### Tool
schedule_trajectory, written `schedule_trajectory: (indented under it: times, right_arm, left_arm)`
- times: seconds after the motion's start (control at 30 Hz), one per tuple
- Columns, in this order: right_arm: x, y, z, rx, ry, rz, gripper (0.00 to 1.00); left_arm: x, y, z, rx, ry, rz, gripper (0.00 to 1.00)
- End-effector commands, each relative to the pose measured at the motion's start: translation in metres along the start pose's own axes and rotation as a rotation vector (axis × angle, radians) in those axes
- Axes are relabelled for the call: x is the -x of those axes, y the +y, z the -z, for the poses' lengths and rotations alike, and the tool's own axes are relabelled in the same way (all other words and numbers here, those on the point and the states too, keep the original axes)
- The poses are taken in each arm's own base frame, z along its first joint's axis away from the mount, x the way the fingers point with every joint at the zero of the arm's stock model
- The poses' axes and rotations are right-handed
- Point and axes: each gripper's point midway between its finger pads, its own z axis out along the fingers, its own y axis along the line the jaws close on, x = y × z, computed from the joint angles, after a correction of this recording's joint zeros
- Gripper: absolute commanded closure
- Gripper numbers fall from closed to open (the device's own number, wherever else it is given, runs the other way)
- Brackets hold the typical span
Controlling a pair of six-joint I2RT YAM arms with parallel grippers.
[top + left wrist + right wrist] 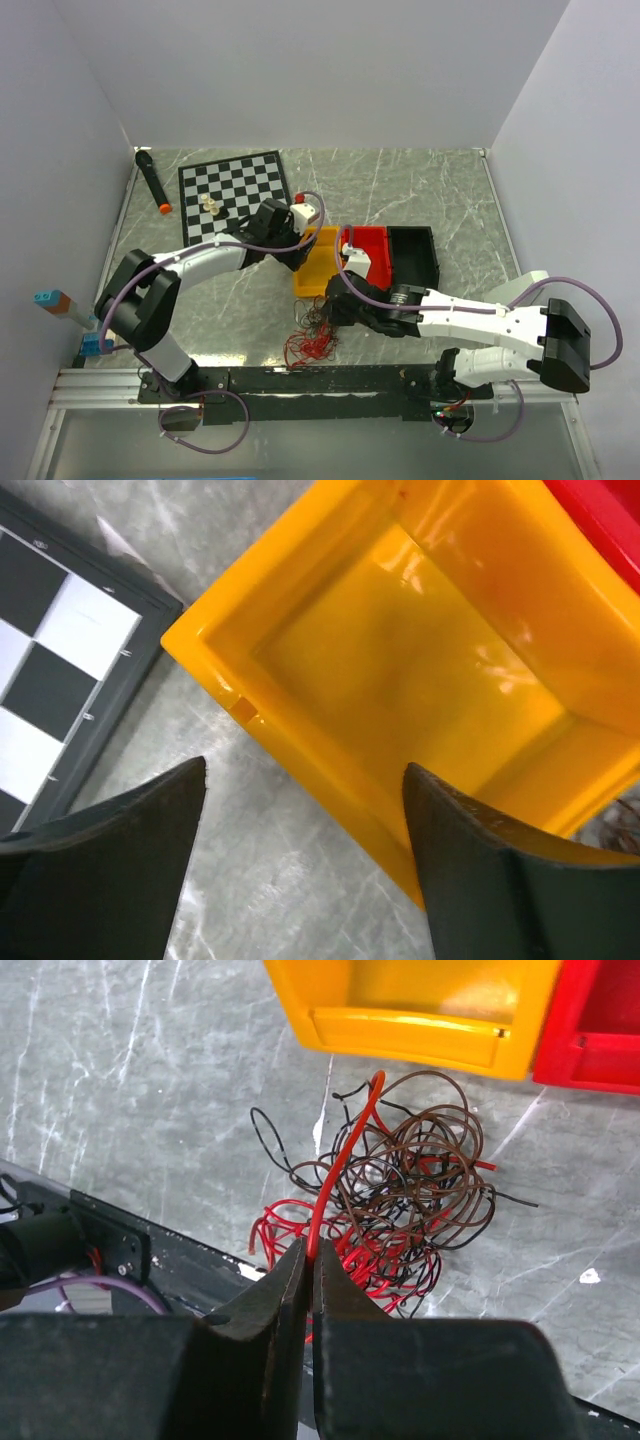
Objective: Untangle the cables
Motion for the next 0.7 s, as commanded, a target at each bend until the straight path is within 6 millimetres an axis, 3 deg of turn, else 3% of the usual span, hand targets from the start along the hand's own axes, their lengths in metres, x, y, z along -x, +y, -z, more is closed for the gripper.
schedule_trajectory:
  times: [0.0,0.07,0.13,0.2,0.3,0.33,0.43,0.53,0.67]
  right_arm:
    - [0.008,0.008,0.011,0.04,-0.033,0.008,0.98]
    - [0.01,0.011,0.015,0.057,-0.035,0.016,0.99]
    - [0.011,0.015,0.019,0.08,-0.039,0.021,1.0]
    - [0.013,0.02,0.023,0.106,-0.041,0.027,1.0]
    - [0.016,0.027,0.029,0.15,-0.047,0.042,1.0]
    - [0.017,0.03,0.032,0.165,-0.05,0.053,1.0]
    - [0.023,0.037,0.042,0.202,-0.058,0.085,1.0]
    - [0.029,0.045,0.054,0.247,-0.073,0.124,1.0]
    - [0.043,0.06,0.076,0.33,-0.112,0.167,1.0]
  left_arm:
    - [0.005,0.02,-0.003,0.102,-0.015,-0.042,0.3]
    - [0.001,0.031,-0.001,0.166,-0.012,-0.047,0.39]
    - [0.001,0.036,0.004,0.198,-0.02,-0.05,0.38]
    - [0.002,0.037,0.01,0.211,-0.028,-0.044,0.29]
    - [0.009,0.036,0.023,0.211,-0.043,-0.036,0.05]
    - [0.01,0.035,0.029,0.205,-0.035,-0.031,0.03]
    - [0.027,0.029,0.051,0.18,-0.066,-0.024,0.03]
    - [0.052,0.021,0.086,0.103,-0.117,-0.012,0.04]
    - [0.057,-0.011,0.127,-0.153,-0.142,-0.069,0.03]
